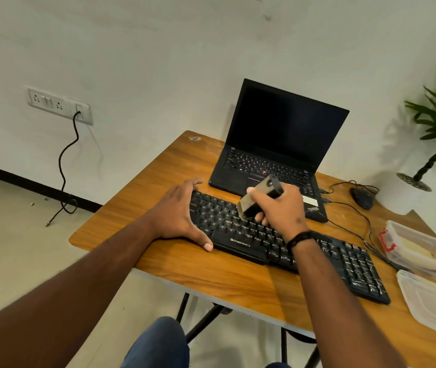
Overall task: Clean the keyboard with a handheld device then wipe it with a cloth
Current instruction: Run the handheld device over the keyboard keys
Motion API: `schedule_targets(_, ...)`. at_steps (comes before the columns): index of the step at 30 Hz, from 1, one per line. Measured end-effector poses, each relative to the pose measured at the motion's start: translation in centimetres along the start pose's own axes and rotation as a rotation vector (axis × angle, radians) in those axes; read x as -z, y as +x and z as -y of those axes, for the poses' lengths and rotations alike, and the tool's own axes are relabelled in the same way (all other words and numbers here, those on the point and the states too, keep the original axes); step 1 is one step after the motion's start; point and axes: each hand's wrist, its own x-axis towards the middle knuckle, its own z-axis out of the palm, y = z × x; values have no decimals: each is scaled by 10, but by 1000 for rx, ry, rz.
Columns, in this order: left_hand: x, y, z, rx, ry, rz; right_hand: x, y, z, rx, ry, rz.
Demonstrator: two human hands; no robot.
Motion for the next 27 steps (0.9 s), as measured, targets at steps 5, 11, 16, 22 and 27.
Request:
schedule_targets(5,0,1,0,-4,11,-16,-31,17,2,59,-91,-39)
schedule_targets(11,0,1,0,-8,13,-27,-27,29,14,9,-143,330)
schedule_targets(16,0,0,-1,-9,22,-23,-33,26,11,39,-186,311)
schedule_targets(22,-1,1,-1,1,33,-26,-39,21,16,122,-262,269)
schedule_targets(27,0,0,-3,1,33,-18,-27,22,31,86,-236,592)
